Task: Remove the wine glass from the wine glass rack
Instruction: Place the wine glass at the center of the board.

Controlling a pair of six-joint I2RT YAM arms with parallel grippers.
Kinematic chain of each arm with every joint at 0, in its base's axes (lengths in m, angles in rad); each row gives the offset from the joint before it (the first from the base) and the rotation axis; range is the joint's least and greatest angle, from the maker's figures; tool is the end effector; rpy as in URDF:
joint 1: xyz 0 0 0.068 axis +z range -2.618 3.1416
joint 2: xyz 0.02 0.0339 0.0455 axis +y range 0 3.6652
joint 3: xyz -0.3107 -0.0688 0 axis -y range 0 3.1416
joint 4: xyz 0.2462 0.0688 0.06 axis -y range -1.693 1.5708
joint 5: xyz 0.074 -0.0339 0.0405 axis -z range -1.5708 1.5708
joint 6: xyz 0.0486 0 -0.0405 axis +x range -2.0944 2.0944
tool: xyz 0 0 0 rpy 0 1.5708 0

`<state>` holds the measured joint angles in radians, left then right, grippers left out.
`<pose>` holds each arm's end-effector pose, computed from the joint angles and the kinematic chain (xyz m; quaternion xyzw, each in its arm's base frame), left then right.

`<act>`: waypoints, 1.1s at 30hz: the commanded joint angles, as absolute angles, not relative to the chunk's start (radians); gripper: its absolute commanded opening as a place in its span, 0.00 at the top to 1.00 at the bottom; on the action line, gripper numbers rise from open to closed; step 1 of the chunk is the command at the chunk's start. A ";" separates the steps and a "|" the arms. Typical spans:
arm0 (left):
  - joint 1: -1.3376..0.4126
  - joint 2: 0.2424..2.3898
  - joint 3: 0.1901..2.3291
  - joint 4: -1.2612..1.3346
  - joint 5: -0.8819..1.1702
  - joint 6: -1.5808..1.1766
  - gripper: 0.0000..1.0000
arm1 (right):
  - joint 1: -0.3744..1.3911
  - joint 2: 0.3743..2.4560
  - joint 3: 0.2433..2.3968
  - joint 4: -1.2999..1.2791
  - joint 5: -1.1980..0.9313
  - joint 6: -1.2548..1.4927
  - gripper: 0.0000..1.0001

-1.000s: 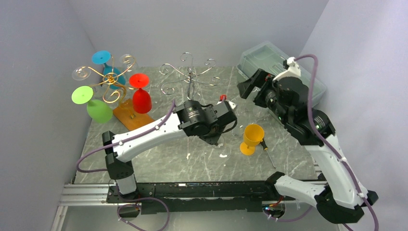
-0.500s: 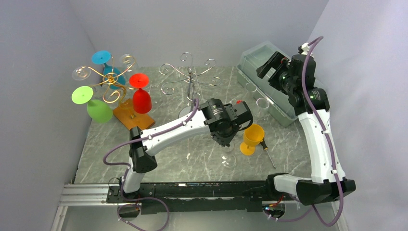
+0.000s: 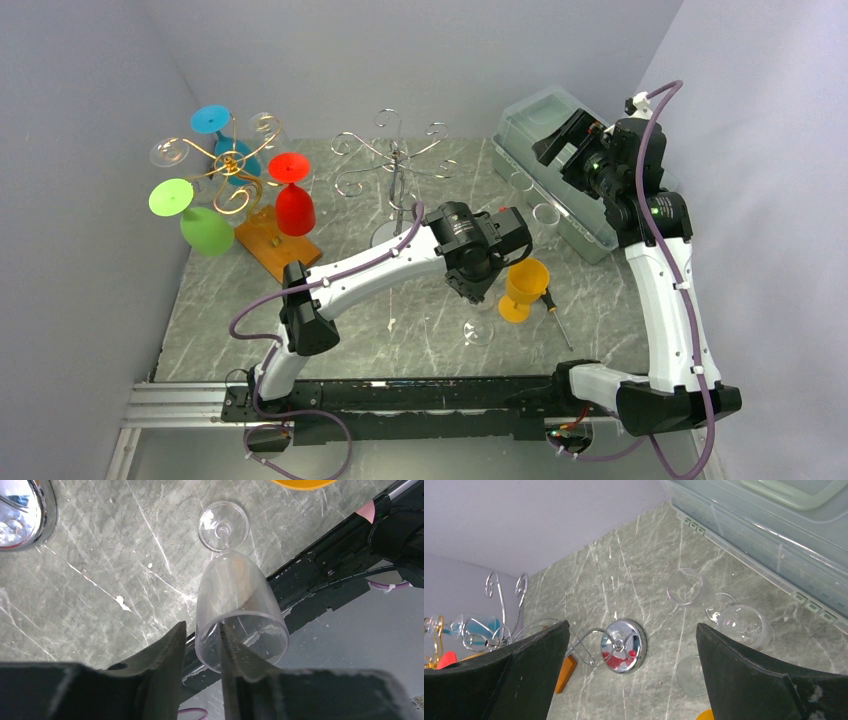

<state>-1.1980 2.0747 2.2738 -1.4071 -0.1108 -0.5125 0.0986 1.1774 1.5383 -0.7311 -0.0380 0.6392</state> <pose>0.1663 -0.4105 0.3788 0.3206 0.9283 -0.1002 0.1593 0.2230 0.0239 0.4992 0.2100 0.7979 0.2183 0.5211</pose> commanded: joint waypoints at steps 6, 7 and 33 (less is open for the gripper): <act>-1.200 2.034 2.306 -1.374 -0.113 -0.505 0.52 | 0.094 1.136 1.520 -0.691 -0.065 0.644 0.00; -1.200 2.031 2.305 -1.371 -0.112 -0.505 0.52 | 0.094 1.133 1.519 -0.692 -0.063 0.644 0.00; -1.201 1.939 2.272 -1.343 -0.206 -0.520 0.43 | 0.094 1.109 1.511 -0.705 -0.073 0.640 0.00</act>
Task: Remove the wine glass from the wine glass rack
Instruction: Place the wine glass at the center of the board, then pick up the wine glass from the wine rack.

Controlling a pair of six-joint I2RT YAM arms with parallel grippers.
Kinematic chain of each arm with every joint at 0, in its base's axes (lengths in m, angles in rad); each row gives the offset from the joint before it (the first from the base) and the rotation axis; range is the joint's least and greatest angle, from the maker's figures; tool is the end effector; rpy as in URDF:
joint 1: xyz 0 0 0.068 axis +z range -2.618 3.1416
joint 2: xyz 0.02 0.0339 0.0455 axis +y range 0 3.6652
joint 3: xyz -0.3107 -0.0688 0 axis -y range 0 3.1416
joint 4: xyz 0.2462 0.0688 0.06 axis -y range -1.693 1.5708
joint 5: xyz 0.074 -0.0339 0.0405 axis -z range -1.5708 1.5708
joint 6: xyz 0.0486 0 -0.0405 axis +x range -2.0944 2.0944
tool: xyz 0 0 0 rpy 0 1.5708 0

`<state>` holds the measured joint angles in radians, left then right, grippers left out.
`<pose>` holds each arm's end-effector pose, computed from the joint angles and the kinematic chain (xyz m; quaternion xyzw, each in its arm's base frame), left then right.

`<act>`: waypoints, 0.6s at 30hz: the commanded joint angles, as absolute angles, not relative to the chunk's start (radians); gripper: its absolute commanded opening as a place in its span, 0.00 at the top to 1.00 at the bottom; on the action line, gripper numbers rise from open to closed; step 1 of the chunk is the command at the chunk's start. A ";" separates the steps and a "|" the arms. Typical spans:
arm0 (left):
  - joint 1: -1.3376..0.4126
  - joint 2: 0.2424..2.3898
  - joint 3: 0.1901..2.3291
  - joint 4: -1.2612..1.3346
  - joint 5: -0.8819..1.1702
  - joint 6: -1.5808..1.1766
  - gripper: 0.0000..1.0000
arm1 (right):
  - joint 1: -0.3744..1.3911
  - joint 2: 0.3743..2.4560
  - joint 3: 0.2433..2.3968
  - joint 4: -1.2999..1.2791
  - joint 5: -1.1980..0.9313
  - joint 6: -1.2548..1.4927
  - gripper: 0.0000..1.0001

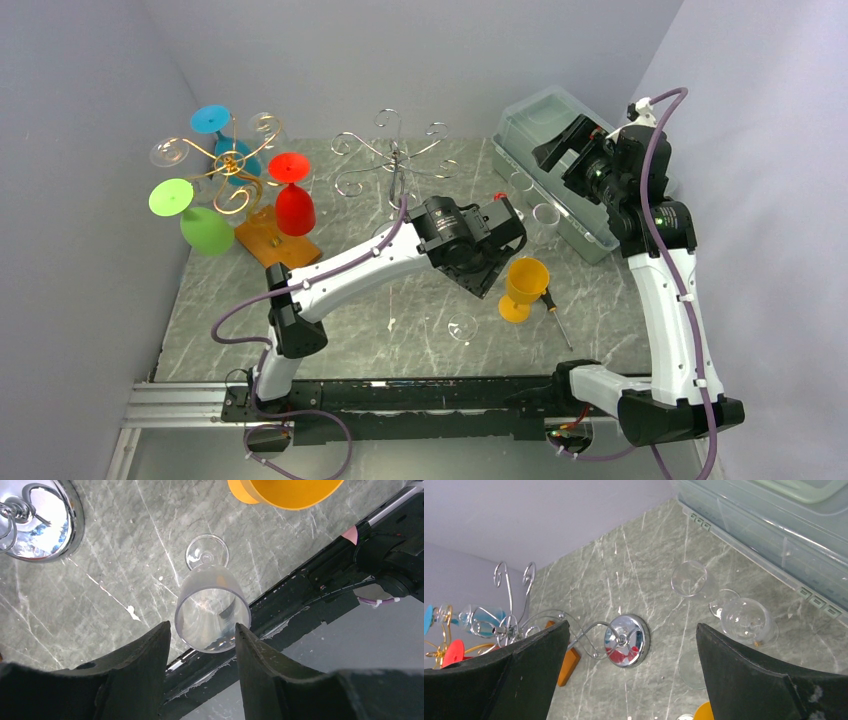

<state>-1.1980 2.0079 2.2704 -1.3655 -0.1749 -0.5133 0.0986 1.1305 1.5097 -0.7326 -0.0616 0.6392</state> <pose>0.1640 -0.3961 0.4081 0.3062 0.9196 -0.1186 0.2155 0.2077 0.0236 0.4990 0.2020 0.7949 0.2297 0.5240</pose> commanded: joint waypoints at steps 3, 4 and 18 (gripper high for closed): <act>-1.201 1.933 2.289 -1.361 -0.223 -0.510 0.41 | 0.094 1.108 1.516 -0.711 -0.068 0.638 0.00; -1.201 1.927 2.291 -1.359 -0.226 -0.506 0.40 | 0.094 1.108 1.515 -0.713 -0.068 0.637 0.00; -1.201 1.797 2.339 -1.355 -0.273 -0.458 0.32 | 0.095 1.100 1.512 -0.727 -0.057 0.635 0.00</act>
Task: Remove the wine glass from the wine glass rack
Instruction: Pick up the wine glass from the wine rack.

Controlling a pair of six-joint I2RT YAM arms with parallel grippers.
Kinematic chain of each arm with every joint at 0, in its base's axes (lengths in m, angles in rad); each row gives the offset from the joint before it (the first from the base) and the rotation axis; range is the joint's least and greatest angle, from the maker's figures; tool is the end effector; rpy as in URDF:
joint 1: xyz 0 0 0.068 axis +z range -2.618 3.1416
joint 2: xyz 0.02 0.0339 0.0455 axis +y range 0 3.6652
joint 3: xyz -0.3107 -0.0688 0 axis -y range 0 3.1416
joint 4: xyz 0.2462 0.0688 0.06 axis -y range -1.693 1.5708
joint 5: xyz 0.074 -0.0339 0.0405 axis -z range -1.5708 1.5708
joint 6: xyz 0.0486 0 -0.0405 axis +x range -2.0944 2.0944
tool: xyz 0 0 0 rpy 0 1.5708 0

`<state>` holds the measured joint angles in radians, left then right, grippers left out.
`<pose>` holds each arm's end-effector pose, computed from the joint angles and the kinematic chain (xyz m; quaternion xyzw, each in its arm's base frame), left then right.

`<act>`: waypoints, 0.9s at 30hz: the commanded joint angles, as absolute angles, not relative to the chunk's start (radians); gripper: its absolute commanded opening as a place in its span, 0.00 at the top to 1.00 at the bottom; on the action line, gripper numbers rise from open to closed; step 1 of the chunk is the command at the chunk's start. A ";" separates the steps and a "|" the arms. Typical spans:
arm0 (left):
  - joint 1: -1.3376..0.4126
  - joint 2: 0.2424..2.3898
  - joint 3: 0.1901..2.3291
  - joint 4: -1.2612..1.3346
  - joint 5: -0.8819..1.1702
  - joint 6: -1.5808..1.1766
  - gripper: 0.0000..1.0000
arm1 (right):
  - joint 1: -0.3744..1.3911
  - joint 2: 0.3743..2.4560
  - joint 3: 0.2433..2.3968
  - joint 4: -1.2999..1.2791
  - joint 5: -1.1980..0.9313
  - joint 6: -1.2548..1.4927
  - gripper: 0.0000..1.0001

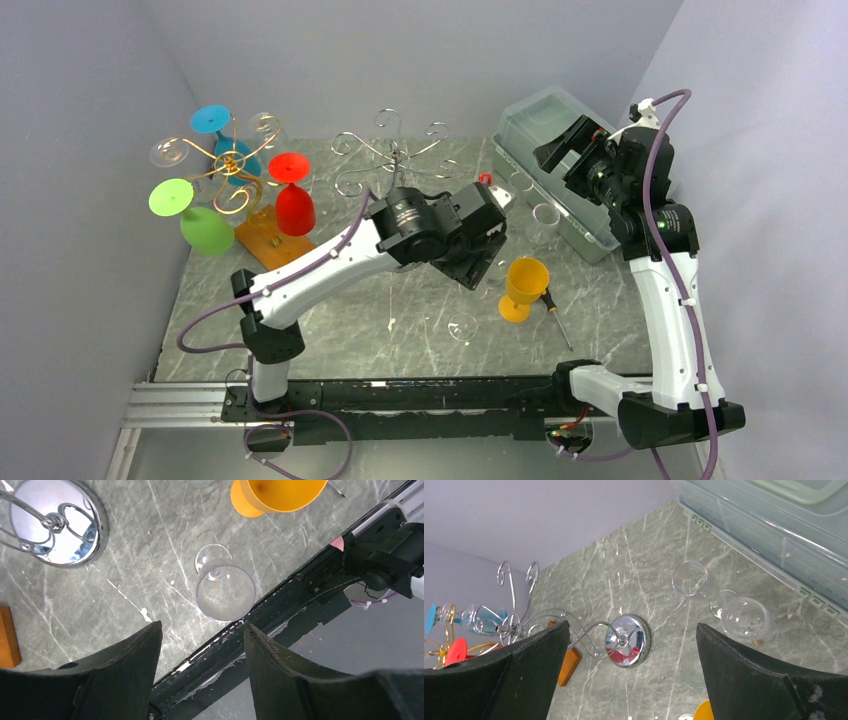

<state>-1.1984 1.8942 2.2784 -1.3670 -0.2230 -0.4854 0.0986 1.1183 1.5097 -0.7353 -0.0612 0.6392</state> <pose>0.1526 -0.3611 0.4550 0.3017 0.9026 -0.1439 0.2712 0.2029 0.0231 0.5010 0.2013 0.7923 0.2308 0.5277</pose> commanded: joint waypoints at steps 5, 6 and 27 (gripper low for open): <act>-1.189 1.747 2.408 -1.395 -0.382 -0.432 0.30 | 0.094 1.097 1.504 -0.720 -0.056 0.635 0.00; -1.182 1.737 2.424 -1.404 -0.409 -0.427 0.30 | 0.094 1.097 1.503 -0.719 -0.058 0.635 0.00; -0.490 1.545 2.305 -1.345 -0.574 -0.321 0.17 | 0.115 1.138 1.486 -0.688 -0.133 0.611 0.00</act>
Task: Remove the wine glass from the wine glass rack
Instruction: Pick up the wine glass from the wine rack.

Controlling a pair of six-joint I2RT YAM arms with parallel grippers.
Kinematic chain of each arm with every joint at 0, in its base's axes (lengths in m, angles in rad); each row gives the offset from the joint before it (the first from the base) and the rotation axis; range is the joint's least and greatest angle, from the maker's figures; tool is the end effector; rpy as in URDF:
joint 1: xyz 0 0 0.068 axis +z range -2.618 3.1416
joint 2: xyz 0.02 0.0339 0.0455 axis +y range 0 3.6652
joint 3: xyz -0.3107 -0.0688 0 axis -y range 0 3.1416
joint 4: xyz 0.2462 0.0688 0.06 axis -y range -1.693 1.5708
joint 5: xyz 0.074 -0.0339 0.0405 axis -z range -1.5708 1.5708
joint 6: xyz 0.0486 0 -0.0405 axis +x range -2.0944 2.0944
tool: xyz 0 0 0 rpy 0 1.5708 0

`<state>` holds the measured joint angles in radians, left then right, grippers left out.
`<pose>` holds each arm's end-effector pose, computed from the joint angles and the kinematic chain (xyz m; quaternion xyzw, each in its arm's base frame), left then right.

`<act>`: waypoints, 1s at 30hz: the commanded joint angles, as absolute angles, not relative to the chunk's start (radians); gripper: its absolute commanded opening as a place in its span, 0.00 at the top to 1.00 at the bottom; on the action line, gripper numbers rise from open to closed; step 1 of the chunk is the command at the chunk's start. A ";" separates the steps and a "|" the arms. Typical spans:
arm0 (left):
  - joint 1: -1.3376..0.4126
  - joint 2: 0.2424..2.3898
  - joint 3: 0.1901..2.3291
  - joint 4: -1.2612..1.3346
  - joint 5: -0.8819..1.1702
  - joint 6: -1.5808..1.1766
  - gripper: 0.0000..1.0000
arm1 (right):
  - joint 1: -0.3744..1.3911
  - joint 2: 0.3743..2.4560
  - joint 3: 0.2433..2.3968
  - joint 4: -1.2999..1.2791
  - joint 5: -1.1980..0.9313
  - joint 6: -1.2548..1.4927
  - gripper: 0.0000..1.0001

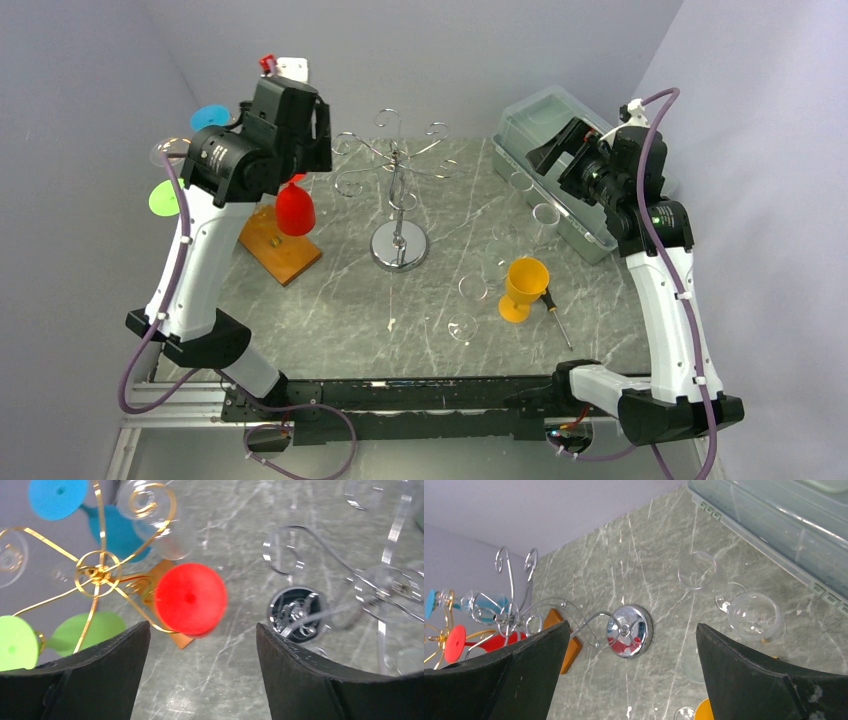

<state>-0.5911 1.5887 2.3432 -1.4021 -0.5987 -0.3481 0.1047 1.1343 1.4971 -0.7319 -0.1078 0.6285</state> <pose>0.2269 -0.1193 0.5676 -0.0267 0.8651 0.0429 0.4990 0.2099 0.0273 0.4944 0.1838 0.8035 0.2438 0.5111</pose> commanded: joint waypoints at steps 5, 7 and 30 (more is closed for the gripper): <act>-0.409 1.551 2.261 -1.326 -0.560 -0.317 0.09 | 0.121 1.136 1.474 -0.679 -0.139 0.608 0.00; -0.388 1.549 2.242 -1.311 -0.543 -0.314 0.10 | 0.122 1.135 1.469 -0.677 -0.141 0.607 0.00; -0.367 1.624 2.127 -1.240 -0.473 -0.283 0.08 | 0.124 1.112 1.438 -0.674 -0.132 0.606 0.00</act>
<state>-0.3710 1.6024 2.1387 -1.2778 -0.4828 -0.3027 0.1200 1.1328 1.4441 -0.7223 -0.1326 0.6201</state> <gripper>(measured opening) 0.923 0.994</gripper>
